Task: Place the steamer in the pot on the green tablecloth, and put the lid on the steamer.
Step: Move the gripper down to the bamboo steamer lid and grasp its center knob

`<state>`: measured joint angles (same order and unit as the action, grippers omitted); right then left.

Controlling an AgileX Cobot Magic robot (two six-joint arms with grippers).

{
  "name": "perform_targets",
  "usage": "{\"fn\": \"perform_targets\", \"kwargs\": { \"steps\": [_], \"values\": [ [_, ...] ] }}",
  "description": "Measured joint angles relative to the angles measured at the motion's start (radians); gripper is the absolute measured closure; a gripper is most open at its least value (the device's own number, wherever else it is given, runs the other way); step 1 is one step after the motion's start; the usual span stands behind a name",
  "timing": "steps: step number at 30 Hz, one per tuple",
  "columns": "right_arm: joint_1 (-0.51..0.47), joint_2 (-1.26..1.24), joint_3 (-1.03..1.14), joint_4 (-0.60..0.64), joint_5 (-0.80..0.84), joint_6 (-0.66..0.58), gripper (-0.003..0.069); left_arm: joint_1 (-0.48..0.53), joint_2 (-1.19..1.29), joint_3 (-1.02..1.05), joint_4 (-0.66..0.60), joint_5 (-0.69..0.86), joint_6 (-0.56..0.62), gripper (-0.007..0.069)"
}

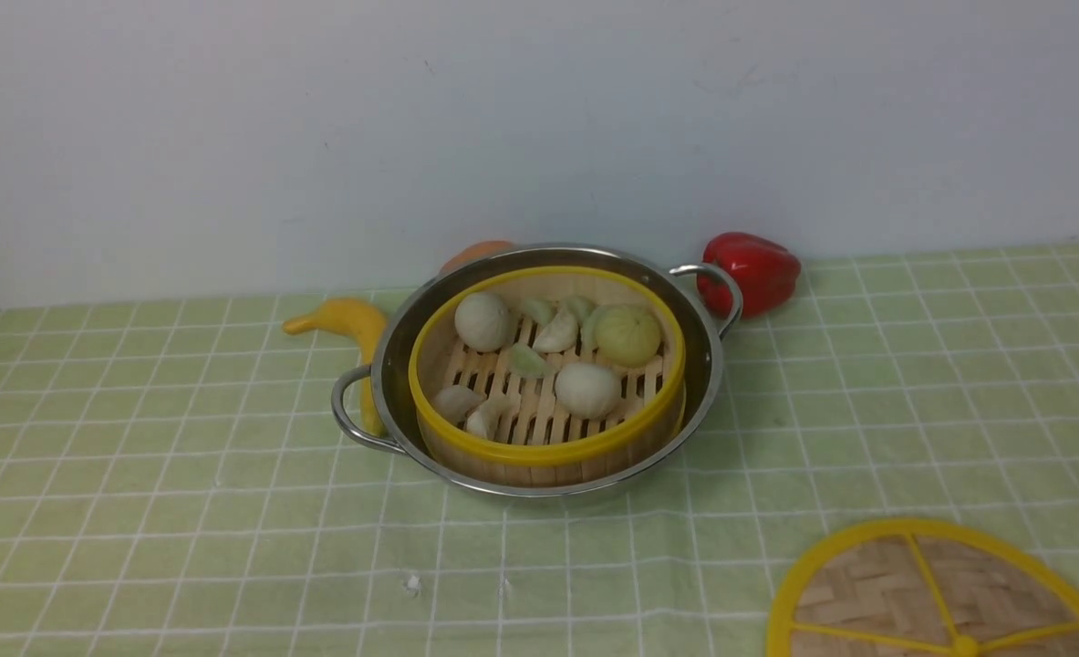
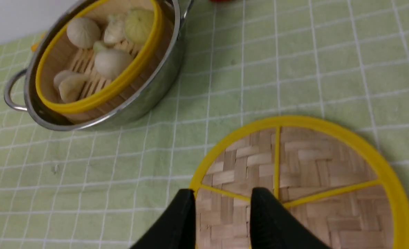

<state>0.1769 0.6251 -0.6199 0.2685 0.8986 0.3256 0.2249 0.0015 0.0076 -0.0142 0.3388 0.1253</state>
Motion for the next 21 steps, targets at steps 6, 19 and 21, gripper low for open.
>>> {"fn": "perform_targets", "kwargs": {
  "steps": [6, 19, 21],
  "values": [
    [0.0, 0.127, -0.014, 0.03, 0.073, -0.158, 0.0416, 0.001, 0.0, 0.0, 0.0, 0.0, 0.0, 0.0455],
    [0.0, 0.527, -0.203, 0.026, 0.236, -0.549, 0.0416, 0.002, 0.0, 0.0, -0.001, 0.0, 0.0, 0.0435],
    [0.008, 0.598, -0.213, 0.0, 0.232, -0.56, 0.0416, 0.002, 0.0, 0.0, -0.001, 0.0, 0.0, 0.0433]
  ]
}}
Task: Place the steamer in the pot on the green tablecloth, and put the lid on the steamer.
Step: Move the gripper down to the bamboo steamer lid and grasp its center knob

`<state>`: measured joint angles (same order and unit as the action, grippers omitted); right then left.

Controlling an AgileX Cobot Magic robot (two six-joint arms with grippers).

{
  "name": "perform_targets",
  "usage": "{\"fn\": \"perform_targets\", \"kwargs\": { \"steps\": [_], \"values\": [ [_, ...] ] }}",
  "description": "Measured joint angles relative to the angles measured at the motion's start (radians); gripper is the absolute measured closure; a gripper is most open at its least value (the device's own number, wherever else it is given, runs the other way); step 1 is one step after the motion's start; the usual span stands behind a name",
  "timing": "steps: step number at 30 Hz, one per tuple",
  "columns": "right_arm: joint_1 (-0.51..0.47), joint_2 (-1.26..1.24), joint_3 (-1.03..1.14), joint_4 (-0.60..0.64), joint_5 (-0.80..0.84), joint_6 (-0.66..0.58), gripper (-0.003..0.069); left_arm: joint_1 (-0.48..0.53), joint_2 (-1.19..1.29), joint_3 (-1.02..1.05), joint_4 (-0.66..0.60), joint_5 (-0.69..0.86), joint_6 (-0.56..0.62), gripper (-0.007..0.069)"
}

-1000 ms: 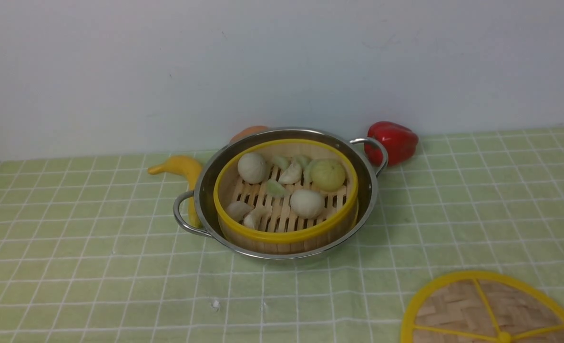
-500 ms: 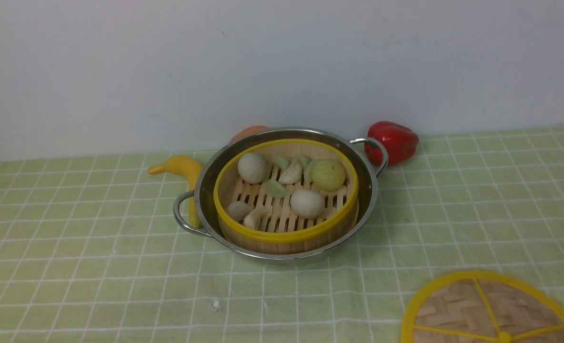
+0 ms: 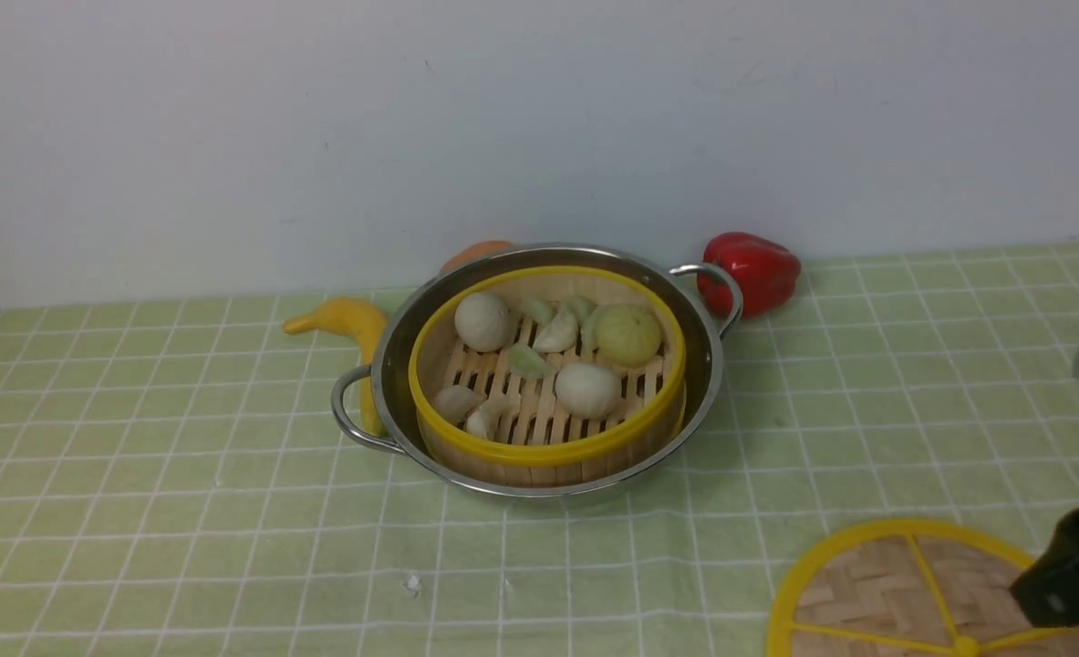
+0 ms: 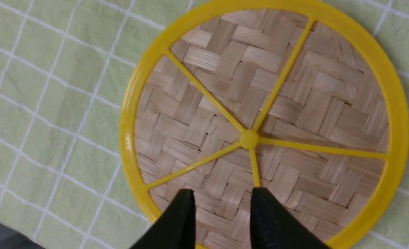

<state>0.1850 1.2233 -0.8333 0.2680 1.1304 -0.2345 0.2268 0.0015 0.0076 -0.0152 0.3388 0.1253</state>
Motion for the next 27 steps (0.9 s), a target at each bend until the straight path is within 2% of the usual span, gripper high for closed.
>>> {"fn": "perform_targets", "kwargs": {
  "steps": [4, 7, 13, 27],
  "values": [
    [0.055, 0.099, -0.014, -0.074, -0.018, -0.001, 0.0411, 0.0, 0.0, 0.0, 0.0, 0.0, 0.0, 0.0433],
    [0.119, 0.166, -0.04, -0.137, -0.029, 0.047, 0.0392, 0.0, 0.0, 0.0, 0.0, 0.0, 0.0, 0.0423],
    [0.187, 0.237, -0.086, -0.205, -0.044, 0.1, 0.037, 0.0, 0.0, 0.0, 0.0, 0.0, 0.001, 0.0407],
    [0.196, 0.416, -0.094, -0.244, -0.051, 0.12, 0.0365, 0.0, 0.0, 0.0, 0.0, 0.0, 0.001, 0.0382]
  ]
}}
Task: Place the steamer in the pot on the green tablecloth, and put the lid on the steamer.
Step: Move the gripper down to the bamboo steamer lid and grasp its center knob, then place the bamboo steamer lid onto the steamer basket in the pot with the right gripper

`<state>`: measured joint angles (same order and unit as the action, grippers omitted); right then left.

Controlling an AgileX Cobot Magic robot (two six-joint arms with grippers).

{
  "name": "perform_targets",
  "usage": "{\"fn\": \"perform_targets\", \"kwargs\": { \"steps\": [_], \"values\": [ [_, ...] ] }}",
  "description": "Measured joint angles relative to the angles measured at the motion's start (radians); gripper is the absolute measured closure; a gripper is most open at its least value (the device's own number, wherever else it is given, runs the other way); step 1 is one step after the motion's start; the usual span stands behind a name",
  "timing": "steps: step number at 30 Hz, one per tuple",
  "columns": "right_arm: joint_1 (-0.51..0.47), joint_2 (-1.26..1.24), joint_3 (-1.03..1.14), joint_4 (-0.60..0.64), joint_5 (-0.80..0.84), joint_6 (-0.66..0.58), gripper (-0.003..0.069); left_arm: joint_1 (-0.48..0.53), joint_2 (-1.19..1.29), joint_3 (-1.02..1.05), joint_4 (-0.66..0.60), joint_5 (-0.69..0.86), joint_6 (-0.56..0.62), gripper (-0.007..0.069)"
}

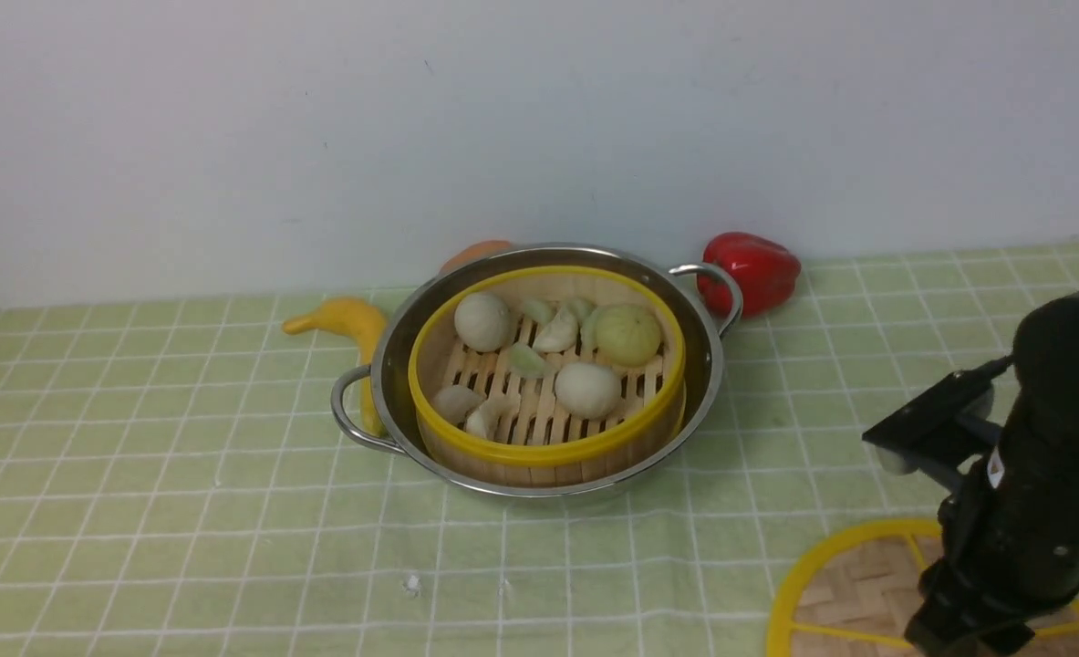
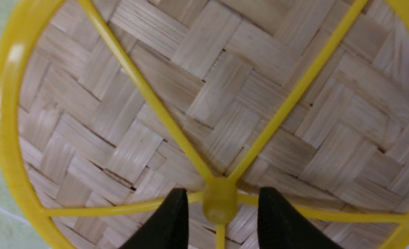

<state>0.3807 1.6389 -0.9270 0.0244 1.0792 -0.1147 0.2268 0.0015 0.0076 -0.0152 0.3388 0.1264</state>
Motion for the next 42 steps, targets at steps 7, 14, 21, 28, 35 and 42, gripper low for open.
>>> {"fn": "perform_targets", "kwargs": {
  "steps": [7, 14, 21, 28, 35, 42],
  "values": [
    [0.0, 0.038, -0.002, -0.005, 0.0, 0.048, 0.0406, 0.0, 0.0, 0.0, 0.0, 0.0, 0.0, 0.0382],
    [0.0, 0.038, -0.004, -0.004, 0.011, 0.084, 0.0512, 0.0, 0.0, 0.0, 0.0, 0.0, 0.0, 0.0382],
    [0.0, 0.004, -0.049, -0.049, 0.055, 0.126, 0.0512, 0.0, 0.0, 0.0, 0.0, 0.0, 0.0, 0.0382],
    [0.0, -0.139, -0.26, -0.074, 0.143, 0.143, 0.0512, 0.0, 0.0, 0.0, 0.0, 0.0, 0.0, 0.0382],
    [0.0, -0.092, -0.499, -0.018, 0.149, 0.036, 0.0512, 0.0, -0.002, 0.0, 0.0, 0.0, 0.001, 0.0382],
    [0.047, 0.058, -0.741, 0.126, 0.1, -0.178, 0.0512, 0.0, -0.002, 0.0, 0.0, 0.0, 0.001, 0.0382]
  ]
}}
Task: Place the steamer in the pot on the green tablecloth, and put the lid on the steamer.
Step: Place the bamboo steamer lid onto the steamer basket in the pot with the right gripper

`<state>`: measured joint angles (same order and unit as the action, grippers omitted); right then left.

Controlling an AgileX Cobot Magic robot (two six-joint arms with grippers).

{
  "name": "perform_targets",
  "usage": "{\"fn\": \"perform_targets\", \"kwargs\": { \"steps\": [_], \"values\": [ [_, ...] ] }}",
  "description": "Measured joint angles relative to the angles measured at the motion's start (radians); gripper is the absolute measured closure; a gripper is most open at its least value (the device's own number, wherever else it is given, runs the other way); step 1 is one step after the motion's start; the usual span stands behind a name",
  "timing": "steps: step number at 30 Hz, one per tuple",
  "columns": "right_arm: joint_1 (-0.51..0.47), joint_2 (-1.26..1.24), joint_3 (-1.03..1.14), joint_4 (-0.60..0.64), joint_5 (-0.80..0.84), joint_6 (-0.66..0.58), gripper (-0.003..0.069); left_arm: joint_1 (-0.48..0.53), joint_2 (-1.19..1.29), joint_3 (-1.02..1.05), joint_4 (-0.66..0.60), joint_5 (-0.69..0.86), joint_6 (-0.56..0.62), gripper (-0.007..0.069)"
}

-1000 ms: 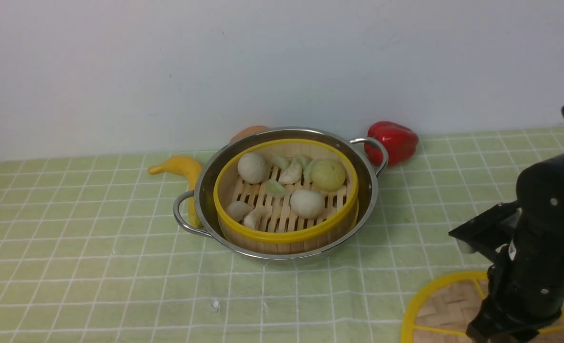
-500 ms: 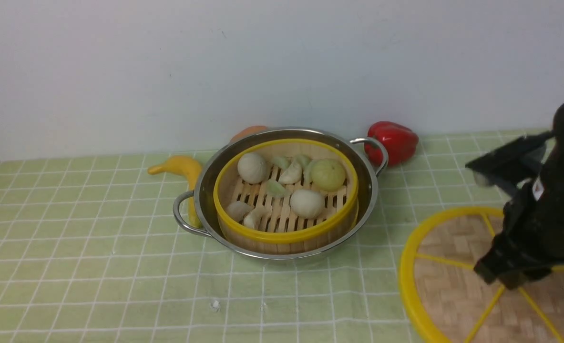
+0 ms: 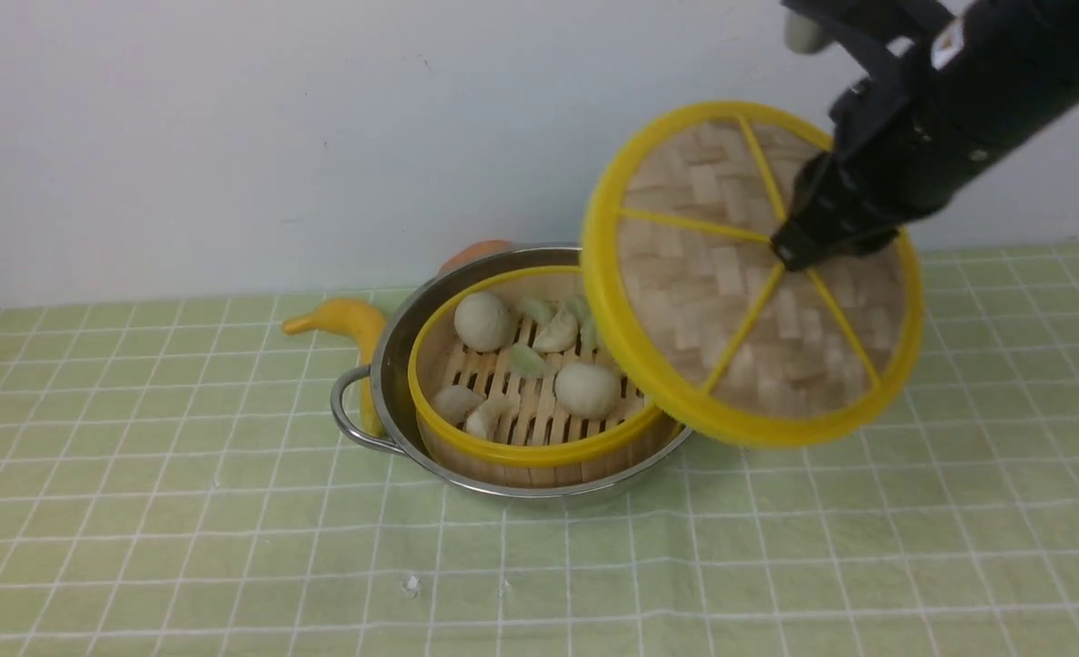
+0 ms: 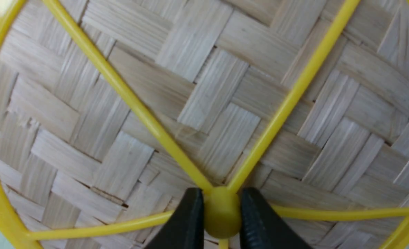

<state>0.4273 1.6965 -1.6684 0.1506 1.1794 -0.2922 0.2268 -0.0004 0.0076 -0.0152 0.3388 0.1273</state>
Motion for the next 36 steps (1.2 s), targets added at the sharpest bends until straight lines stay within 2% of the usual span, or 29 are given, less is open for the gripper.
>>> {"fn": "perform_targets", "kwargs": {
  "steps": [6, 12, 25, 36],
  "values": [
    [0.12, 0.209, -0.226, -0.015, 0.008, -0.051, 0.0512, 0.0, 0.0, 0.0, 0.0, 0.0, 0.0, 0.0382],
    [0.165, 0.356, -0.333, -0.048, 0.02, -0.061, 0.0512, 0.0, 0.0, 0.0, 0.0, 0.0, 0.0, 0.0382],
    [0.173, 0.43, -0.366, -0.073, -0.102, -0.098, 0.0512, 0.0, 0.0, 0.0, 0.0, 0.0, 0.0, 0.0382],
    [0.173, 0.441, -0.366, -0.059, -0.114, -0.106, 0.0512, 0.0, 0.0, 0.0, 0.0, 0.0, 0.0, 0.0382]
  ]
}}
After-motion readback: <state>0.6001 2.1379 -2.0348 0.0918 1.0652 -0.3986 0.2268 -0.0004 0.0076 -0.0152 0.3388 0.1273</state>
